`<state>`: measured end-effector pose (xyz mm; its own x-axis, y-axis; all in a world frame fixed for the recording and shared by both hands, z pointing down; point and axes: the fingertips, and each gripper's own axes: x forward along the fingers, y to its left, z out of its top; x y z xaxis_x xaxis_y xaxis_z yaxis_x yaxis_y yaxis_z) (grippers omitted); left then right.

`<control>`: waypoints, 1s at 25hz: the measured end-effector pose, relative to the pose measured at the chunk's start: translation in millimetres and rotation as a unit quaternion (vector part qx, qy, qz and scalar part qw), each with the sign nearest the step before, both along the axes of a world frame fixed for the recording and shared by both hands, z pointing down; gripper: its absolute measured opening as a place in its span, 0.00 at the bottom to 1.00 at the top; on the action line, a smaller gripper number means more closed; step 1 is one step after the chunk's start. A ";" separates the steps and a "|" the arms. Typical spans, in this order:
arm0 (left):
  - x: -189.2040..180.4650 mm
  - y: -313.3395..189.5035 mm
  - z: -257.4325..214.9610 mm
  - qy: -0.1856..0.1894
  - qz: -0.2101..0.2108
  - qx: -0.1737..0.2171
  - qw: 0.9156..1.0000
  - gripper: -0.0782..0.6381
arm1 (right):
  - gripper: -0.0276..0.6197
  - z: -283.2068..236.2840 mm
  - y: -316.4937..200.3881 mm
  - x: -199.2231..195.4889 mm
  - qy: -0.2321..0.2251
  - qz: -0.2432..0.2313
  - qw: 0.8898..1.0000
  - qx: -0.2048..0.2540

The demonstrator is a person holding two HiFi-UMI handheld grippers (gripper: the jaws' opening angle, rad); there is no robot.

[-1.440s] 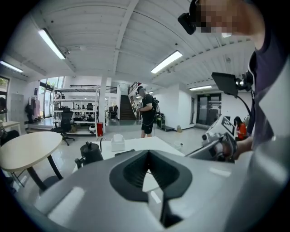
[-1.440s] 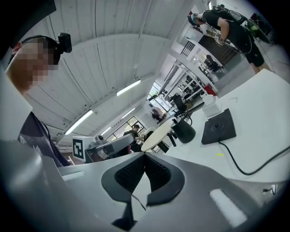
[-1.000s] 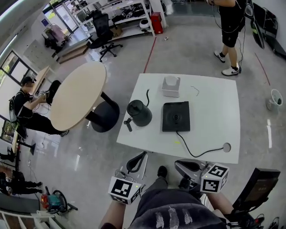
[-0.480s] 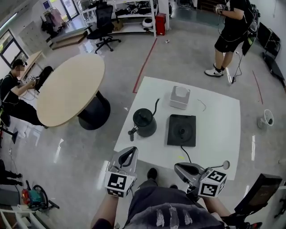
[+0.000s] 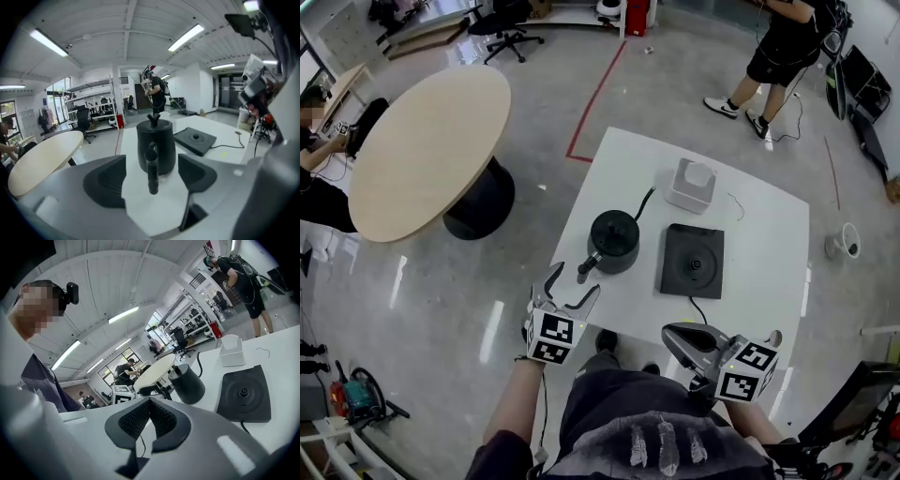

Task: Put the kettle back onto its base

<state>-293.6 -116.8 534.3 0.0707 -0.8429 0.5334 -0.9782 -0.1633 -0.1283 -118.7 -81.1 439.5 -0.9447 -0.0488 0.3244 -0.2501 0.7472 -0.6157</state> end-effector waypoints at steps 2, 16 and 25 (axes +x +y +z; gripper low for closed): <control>-3.7 -10.8 20.9 -0.003 0.010 -0.018 1.000 0.57 | 0.05 1.0 -2.1 -2.0 0.011 0.007 1.000 0.001; 11.8 -41.0 62.3 0.005 0.106 -0.041 0.994 0.21 | 0.05 5.3 -6.3 -8.1 0.041 0.068 0.997 0.003; 3.4 -44.4 53.0 0.080 0.110 -0.043 0.990 0.20 | 0.05 4.2 -6.8 -1.8 0.037 0.104 0.994 0.001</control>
